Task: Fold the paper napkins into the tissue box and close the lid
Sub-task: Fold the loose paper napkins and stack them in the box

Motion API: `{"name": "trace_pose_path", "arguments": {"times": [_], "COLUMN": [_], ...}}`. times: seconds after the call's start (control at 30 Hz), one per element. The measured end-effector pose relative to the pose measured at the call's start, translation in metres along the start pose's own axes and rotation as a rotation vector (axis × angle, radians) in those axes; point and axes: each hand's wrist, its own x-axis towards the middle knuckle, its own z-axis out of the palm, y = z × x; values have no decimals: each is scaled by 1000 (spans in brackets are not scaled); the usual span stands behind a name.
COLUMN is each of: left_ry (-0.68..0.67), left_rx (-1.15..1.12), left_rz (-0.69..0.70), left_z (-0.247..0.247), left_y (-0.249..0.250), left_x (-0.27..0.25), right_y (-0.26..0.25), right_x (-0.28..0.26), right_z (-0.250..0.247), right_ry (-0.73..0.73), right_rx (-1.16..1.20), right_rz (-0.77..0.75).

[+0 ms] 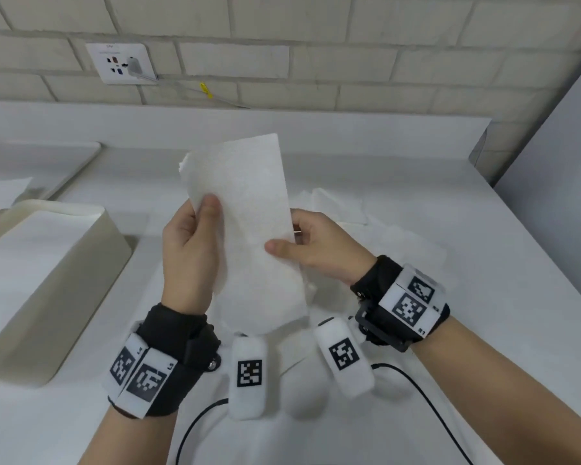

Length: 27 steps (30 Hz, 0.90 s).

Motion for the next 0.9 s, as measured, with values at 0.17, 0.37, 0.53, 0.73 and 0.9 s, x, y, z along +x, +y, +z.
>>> {"name": "trace_pose_path", "arguments": {"times": [0.17, 0.37, 0.53, 0.73, 0.9], "left_ry": [93, 266, 290, 303, 293], "left_rx": [53, 152, 267, 197, 154], "left_rz": [9, 87, 75, 4, -36], "left_z": [-19, -62, -71, -75, -75], "left_y": [-3, -16, -17, -19, -13], "left_x": [12, 24, 21, 19, 18], "right_y": [7, 30, 40, 38, 38], "right_x": [11, 22, 34, 42, 36], "right_z": [1, 5, 25, 35, 25], "right_ry": [-69, -398, -534, -582, -395], "right_rx": [-227, -832, -1049, -1001, -766], "right_rz": [44, 184, 154, 231, 137]}}
